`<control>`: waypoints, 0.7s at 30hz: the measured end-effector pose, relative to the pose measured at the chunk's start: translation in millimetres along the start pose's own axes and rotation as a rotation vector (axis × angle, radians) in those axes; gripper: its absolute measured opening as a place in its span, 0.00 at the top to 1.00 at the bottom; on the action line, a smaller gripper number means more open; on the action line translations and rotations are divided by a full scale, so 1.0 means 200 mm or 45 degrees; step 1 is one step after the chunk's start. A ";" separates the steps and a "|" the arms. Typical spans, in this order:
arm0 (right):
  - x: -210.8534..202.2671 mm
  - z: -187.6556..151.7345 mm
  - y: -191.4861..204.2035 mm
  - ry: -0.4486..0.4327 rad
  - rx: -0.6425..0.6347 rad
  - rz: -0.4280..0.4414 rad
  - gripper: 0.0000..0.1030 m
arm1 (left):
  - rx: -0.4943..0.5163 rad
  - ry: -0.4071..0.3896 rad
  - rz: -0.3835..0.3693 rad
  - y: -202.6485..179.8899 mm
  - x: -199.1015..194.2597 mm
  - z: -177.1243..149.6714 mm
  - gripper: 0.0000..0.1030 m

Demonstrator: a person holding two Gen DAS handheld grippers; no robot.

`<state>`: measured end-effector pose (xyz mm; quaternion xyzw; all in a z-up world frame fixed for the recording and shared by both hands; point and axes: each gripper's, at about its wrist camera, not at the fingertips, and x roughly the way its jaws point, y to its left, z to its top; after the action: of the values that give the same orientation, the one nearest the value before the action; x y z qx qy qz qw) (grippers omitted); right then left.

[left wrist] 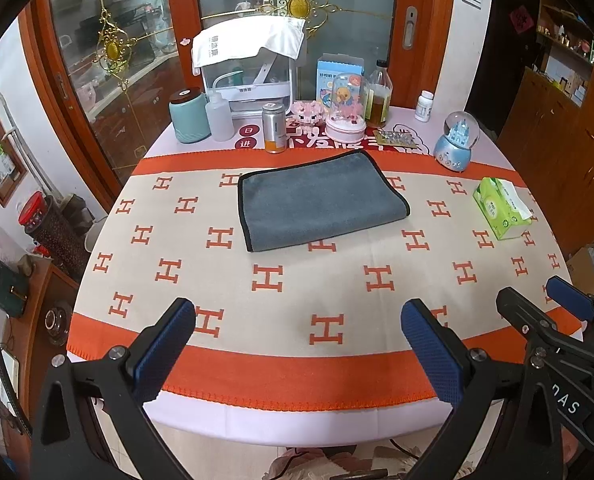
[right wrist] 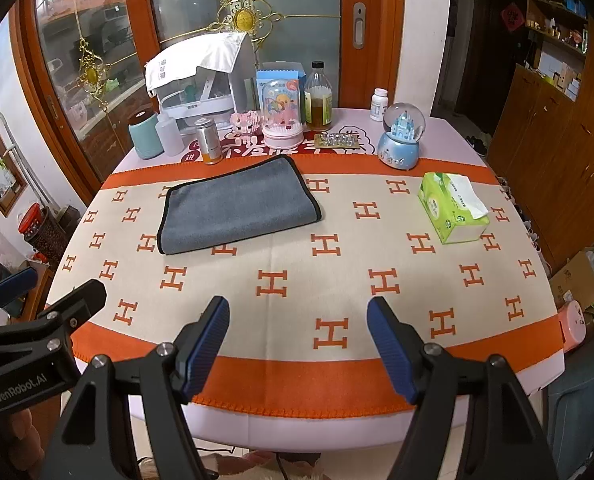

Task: Fold towel

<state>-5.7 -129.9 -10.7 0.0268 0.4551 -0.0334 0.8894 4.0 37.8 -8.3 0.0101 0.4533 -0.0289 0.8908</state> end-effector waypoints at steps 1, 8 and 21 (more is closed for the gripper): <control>0.01 0.00 0.00 0.003 -0.001 -0.001 0.30 | 0.001 0.002 0.000 0.00 0.00 0.00 0.01; 0.03 0.00 0.01 0.016 -0.002 0.000 0.30 | 0.010 0.012 -0.003 0.01 0.03 -0.02 0.01; 0.04 0.00 0.01 0.021 0.000 0.002 0.30 | 0.020 0.035 -0.003 0.03 0.04 -0.01 0.01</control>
<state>-1.8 -127.9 -16.9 0.0273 0.4623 -0.0323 0.8857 7.1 43.5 -15.7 0.0168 0.4654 -0.0334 0.8843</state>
